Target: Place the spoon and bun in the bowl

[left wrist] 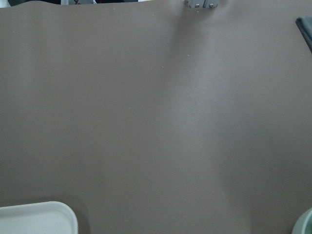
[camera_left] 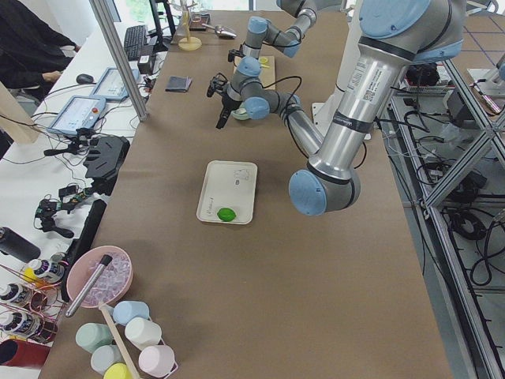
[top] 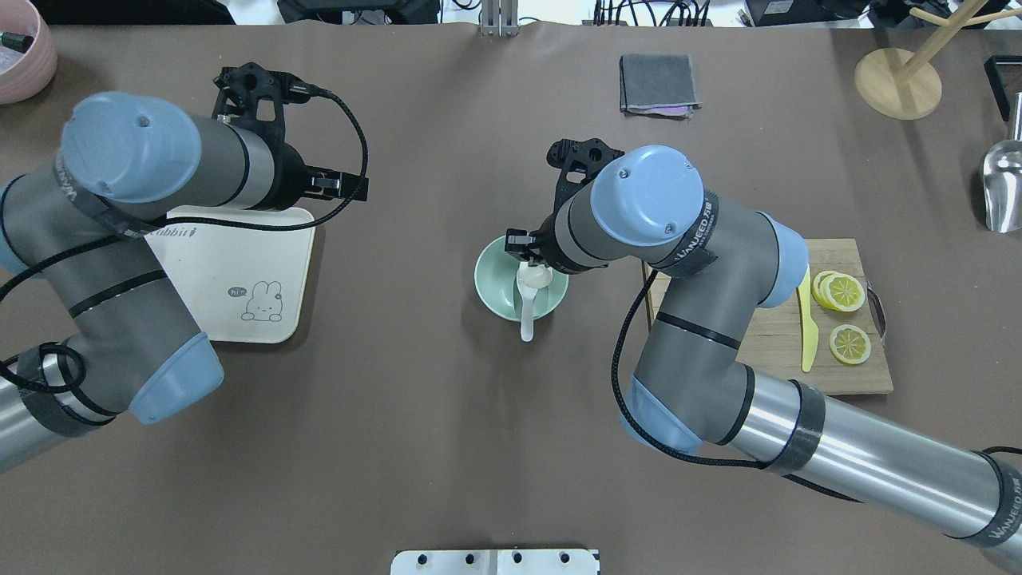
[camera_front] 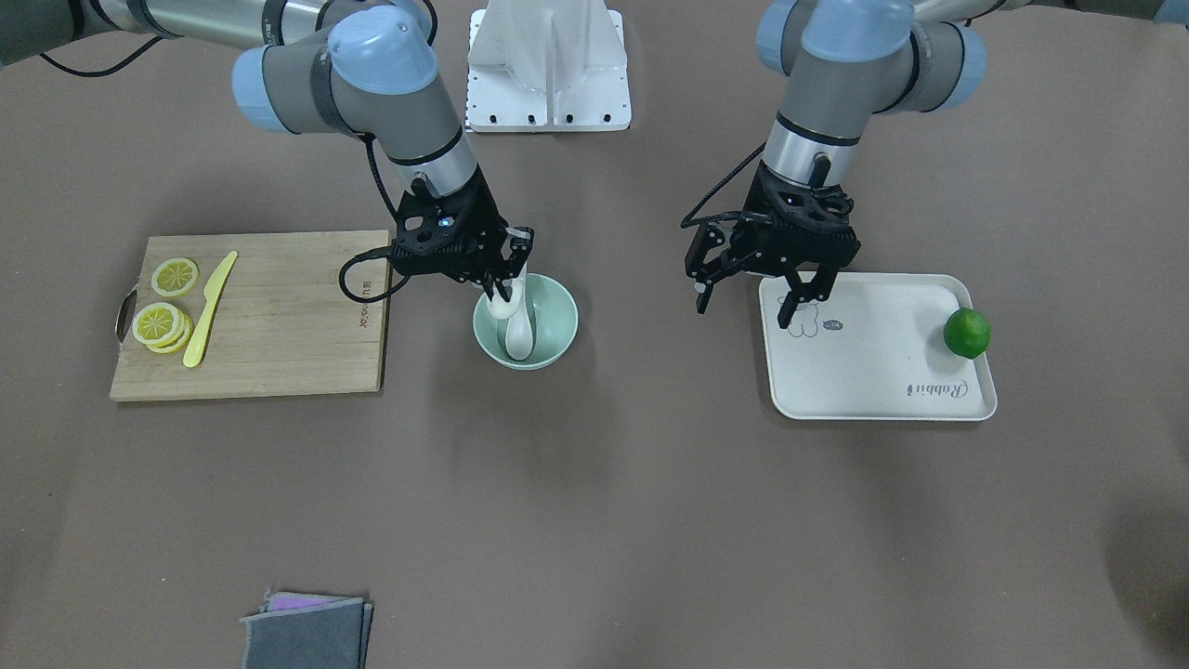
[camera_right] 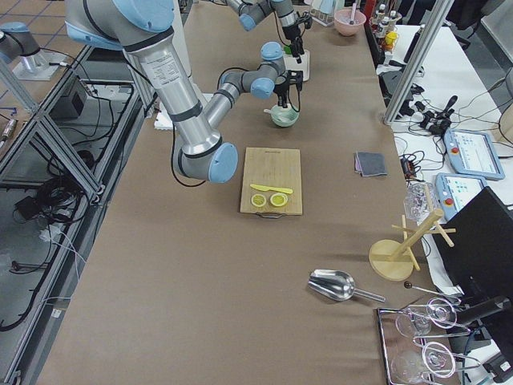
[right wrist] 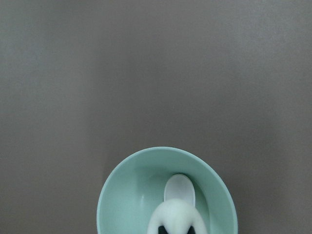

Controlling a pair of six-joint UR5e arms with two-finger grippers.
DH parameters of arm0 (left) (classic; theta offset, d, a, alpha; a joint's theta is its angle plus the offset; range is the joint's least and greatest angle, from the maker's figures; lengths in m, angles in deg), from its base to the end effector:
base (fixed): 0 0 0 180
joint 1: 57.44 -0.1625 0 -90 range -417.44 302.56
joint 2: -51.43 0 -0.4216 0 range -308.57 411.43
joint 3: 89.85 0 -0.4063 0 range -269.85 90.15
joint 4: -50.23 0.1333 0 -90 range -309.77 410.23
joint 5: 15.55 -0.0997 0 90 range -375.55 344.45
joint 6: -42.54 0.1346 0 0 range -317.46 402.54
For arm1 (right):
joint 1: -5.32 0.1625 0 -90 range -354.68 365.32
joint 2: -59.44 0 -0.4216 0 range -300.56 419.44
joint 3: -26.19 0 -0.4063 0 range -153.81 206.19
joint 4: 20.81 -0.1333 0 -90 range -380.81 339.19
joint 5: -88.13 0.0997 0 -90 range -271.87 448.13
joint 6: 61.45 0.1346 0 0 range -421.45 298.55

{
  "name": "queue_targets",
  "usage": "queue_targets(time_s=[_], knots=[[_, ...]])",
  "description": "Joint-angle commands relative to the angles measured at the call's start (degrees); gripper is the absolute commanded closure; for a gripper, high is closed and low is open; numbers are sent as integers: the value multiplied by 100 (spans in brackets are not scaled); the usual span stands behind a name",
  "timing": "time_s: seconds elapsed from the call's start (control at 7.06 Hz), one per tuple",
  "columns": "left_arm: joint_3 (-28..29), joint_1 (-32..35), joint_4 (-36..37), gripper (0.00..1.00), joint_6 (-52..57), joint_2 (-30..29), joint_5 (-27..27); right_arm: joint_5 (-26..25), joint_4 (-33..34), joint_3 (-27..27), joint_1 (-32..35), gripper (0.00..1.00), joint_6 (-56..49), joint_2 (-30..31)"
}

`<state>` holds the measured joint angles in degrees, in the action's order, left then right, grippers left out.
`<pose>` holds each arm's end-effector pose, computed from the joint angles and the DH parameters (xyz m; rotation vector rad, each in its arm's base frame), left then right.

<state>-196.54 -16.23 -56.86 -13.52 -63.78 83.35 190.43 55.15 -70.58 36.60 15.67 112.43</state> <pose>0.4129 -0.5111 0.2557 0.5144 0.9003 -0.0354 -0.5538 -0.4589 0.2037 0.1963 -1.0062 0.1843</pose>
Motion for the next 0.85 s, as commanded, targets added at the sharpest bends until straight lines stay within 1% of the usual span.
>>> queue_targets(time_s=[0.0,0.57,0.71], knots=[[-89,28,-5,1,34,165,-3,-114,-11,149,-52,0,49,-149],[-71,19,-5,1,25,174,-29,-157,24,140,-52,0,-12,-290],[-80,27,4,1,7,174,-29,-44,102,88,148,0,-99,-325]])
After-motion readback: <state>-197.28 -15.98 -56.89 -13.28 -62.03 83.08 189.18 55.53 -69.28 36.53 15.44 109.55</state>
